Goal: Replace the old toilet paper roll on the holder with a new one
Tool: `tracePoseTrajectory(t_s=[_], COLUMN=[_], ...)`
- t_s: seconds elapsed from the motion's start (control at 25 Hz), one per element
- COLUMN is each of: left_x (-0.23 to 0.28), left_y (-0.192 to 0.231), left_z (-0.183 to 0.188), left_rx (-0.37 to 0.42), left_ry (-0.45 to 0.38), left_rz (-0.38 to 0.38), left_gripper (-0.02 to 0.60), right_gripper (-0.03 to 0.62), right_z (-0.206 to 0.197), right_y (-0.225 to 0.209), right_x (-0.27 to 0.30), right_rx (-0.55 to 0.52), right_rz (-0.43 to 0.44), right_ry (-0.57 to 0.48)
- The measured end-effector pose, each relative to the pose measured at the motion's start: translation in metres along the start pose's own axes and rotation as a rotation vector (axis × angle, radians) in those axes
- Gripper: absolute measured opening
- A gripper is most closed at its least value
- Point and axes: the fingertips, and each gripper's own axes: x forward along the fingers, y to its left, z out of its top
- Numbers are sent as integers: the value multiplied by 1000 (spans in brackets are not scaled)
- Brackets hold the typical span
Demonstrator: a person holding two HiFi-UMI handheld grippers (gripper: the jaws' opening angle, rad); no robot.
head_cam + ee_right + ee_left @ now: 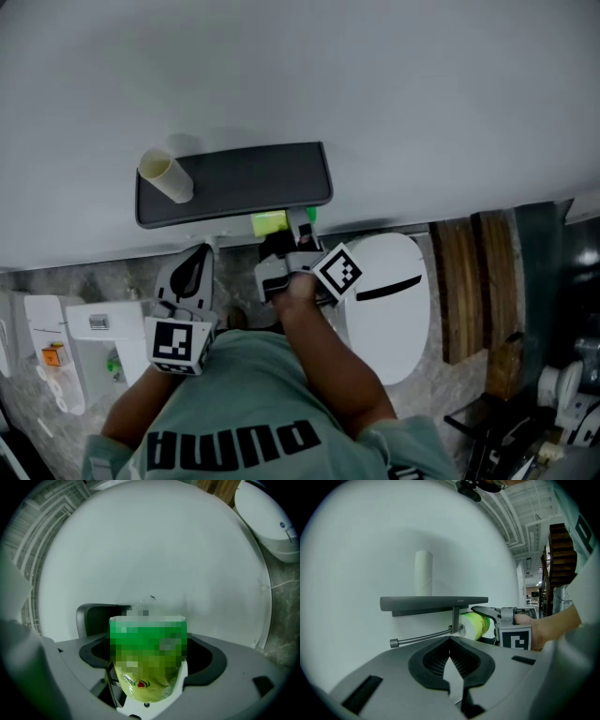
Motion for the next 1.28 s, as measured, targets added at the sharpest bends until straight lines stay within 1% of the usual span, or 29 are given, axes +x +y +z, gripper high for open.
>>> tracePoseTrajectory(t_s=[0.28, 0.44, 0.6, 0.84, 1.28], left_x=[-3, -5, -4, -4, 0], left_y=[5, 8, 9, 6, 2], left_z=[-2, -4, -4, -3, -2], left_rx=[-6, 2, -13, -19, -37], left_ry=[-2, -2, -1, -7, -14], left_rz=[-10, -15, -20, -30, -36], left_gripper=[3, 3, 3, 3, 3], right_gripper=[448, 448, 448, 448, 448], right_z=[-16, -16, -16, -16, -21], right_y=[0, -1, -3, -3, -6], right_x=[4, 4, 4, 1, -18], right_rx=[8, 6, 1, -1, -24], right_rz=[6, 7, 16, 38, 35], right_ry=[7, -6, -11, 10, 66])
